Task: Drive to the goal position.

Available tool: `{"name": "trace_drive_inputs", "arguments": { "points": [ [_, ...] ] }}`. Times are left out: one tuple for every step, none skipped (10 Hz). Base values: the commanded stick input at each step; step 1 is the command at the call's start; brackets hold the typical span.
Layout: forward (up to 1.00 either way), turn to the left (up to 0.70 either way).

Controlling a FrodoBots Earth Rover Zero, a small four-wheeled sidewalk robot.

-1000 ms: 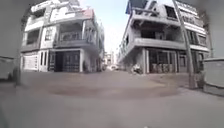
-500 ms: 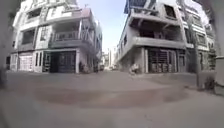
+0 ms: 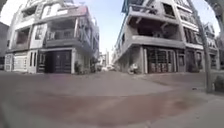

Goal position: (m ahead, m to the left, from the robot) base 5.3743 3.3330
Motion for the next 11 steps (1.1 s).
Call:
{"name": "trace_drive_inputs", "arguments": {
  "points": [
    [1.0, -0.38],
    [1.0, -0.4],
    [1.0, -0.15],
    [1.0, 0.0],
    [1.0, 0.0],
    [1.0, 0.0],
    [1.0, 0.0],
    [1.0, 0.0],
    [1.0, 0.0],
    [1.0, 0.0],
    [1.0, -0.37]
  ]
}}
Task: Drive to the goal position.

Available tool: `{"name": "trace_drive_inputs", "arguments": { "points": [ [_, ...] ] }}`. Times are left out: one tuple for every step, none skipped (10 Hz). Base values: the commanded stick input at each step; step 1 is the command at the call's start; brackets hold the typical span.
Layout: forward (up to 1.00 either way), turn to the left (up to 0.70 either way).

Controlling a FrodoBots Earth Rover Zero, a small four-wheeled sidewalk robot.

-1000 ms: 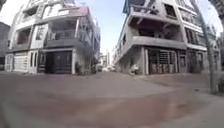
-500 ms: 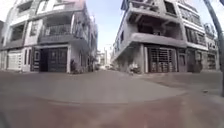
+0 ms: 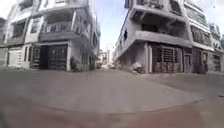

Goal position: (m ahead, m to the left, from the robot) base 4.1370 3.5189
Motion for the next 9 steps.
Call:
{"name": "trace_drive_inputs", "arguments": {
  "points": [
    [1.0, -0.4],
    [1.0, -0.21],
    [1.0, 0.0],
    [1.0, 0.0],
    [1.0, 0.0],
    [1.0, 0.0],
    [1.0, 0.0],
    [1.0, 0.0],
    [1.0, 0.0]
  ]
}}
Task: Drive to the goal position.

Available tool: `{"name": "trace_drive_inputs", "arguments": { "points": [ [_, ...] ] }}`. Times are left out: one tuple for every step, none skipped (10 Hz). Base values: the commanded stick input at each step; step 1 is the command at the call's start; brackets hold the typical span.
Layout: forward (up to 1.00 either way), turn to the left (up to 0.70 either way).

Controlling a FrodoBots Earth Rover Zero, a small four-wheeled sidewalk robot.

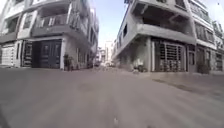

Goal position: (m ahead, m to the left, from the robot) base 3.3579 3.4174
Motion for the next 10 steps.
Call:
{"name": "trace_drive_inputs", "arguments": {
  "points": [
    [1.0, 0.0],
    [1.0, 0.0],
    [1.0, 0.0],
    [1.0, 0.0],
    [1.0, 0.0],
    [1.0, 0.0],
    [1.0, 0.0],
    [1.0, 0.0],
    [1.0, 0.0],
    [1.0, 0.0]
  ]
}}
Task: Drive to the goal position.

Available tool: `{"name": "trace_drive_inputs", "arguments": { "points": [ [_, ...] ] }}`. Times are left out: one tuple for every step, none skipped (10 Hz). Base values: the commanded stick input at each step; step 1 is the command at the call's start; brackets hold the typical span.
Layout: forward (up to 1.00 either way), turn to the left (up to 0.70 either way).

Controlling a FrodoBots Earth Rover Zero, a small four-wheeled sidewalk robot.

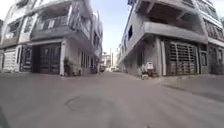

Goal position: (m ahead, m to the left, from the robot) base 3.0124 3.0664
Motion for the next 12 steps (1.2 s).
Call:
{"name": "trace_drive_inputs", "arguments": {
  "points": [
    [1.0, 0.0],
    [1.0, 0.0],
    [1.0, 0.0],
    [1.0, 0.0],
    [1.0, 0.0],
    [1.0, 0.0],
    [1.0, 0.0],
    [1.0, 0.0],
    [1.0, 0.0],
    [1.0, 0.0],
    [1.0, 0.0],
    [1.0, 0.0]
  ]
}}
